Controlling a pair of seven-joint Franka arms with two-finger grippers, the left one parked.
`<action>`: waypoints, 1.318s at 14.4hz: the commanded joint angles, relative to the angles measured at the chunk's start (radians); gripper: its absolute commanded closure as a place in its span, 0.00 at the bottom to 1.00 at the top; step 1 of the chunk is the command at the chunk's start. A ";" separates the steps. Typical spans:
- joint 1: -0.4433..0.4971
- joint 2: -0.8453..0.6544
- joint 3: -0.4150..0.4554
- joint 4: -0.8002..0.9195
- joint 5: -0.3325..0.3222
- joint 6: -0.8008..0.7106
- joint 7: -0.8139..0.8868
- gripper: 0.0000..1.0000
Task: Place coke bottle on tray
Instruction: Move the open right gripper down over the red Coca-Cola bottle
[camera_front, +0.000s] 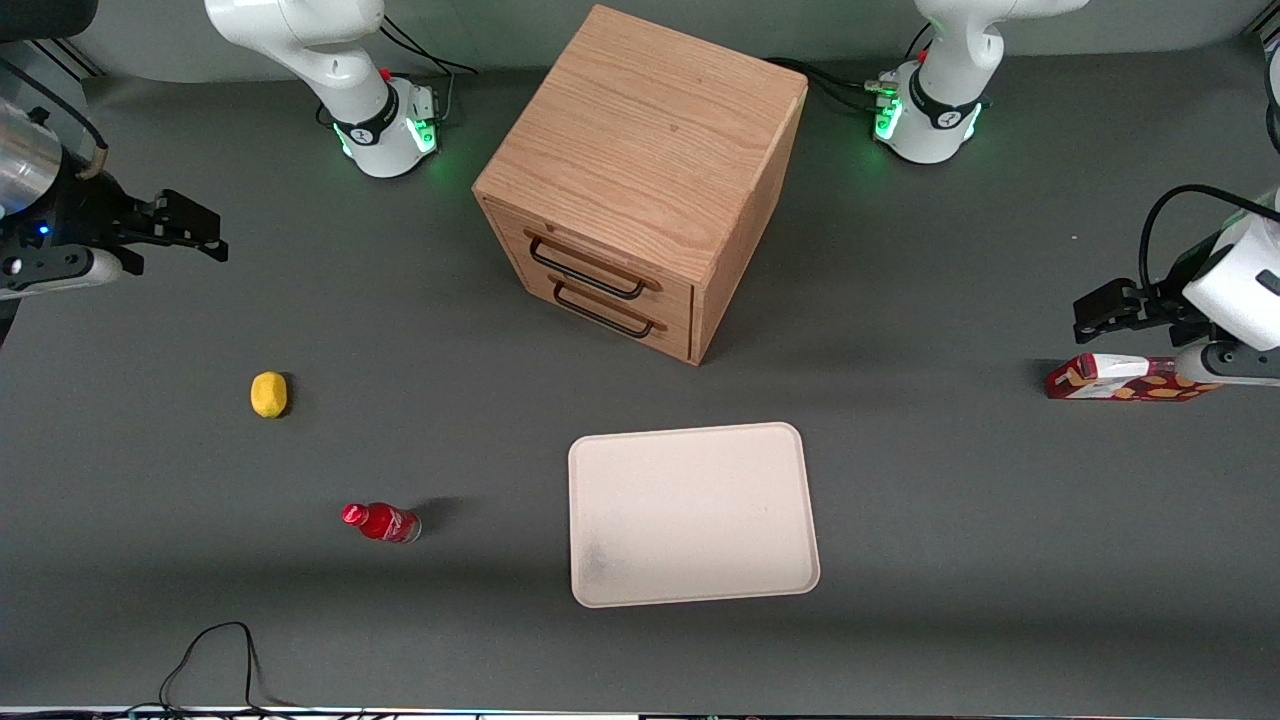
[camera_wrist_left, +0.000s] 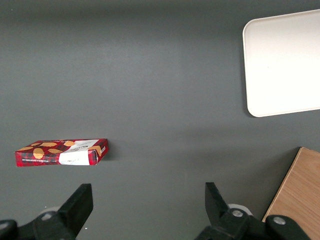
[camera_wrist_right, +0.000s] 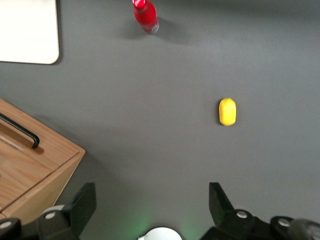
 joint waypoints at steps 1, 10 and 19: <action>0.006 0.159 0.004 0.212 -0.005 -0.037 -0.011 0.00; 0.005 0.541 0.032 0.586 -0.006 -0.017 -0.018 0.00; 0.040 0.738 0.044 0.583 -0.011 0.233 -0.015 0.00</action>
